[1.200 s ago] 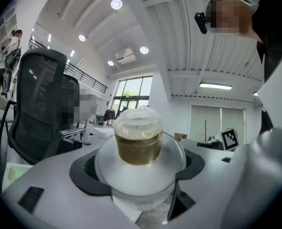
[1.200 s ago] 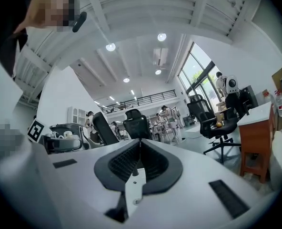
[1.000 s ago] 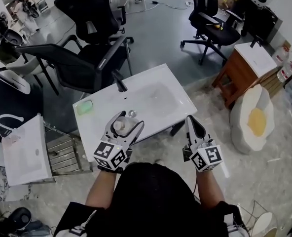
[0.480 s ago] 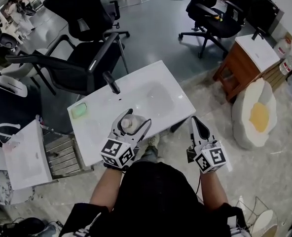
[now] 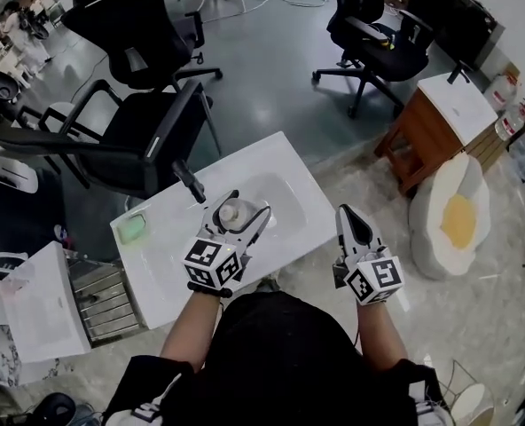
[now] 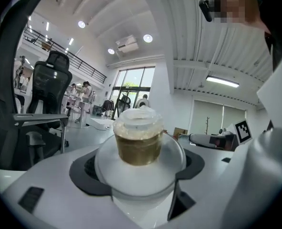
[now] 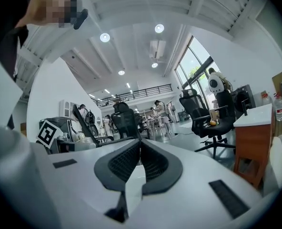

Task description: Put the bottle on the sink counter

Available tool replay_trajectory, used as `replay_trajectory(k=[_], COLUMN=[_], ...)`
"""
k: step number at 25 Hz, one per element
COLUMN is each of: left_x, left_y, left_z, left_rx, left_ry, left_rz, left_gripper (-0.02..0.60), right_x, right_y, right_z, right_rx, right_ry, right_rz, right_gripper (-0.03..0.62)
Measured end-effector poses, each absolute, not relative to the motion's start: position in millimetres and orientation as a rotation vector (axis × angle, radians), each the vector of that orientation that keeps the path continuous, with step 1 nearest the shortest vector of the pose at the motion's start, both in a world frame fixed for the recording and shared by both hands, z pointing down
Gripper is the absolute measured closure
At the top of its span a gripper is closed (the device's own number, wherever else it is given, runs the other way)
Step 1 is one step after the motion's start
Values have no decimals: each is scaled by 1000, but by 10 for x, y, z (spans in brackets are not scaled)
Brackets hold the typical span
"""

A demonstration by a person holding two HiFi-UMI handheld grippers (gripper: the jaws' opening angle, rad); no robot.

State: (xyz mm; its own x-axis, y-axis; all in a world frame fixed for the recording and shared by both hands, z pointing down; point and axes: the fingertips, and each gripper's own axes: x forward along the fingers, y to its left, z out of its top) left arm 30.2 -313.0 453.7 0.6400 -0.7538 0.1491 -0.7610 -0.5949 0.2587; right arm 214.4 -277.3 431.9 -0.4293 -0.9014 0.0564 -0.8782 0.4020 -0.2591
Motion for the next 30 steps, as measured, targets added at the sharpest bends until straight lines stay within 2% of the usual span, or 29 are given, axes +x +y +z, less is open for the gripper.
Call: replay_trajectory(k=[5, 10, 30], left_x=[390, 454, 657], left_y=[-3644, -3993, -4924], left_z=[4679, 5042, 6227], left_rx=[2522, 2468, 2423], left_ry=[-1196, -1174, -1265], left_rz=[4, 95, 300], left_gripper=[225, 225, 225], right_x=[1988, 1869, 2090], right_y=[-3195, -3438, -3373], right_z=[4486, 4710, 5790], right_rx=[-1615, -1615, -1796], right_ry=[2583, 2634, 2595], right_rz=[-437, -519, -832], right_gripper=[563, 563, 563])
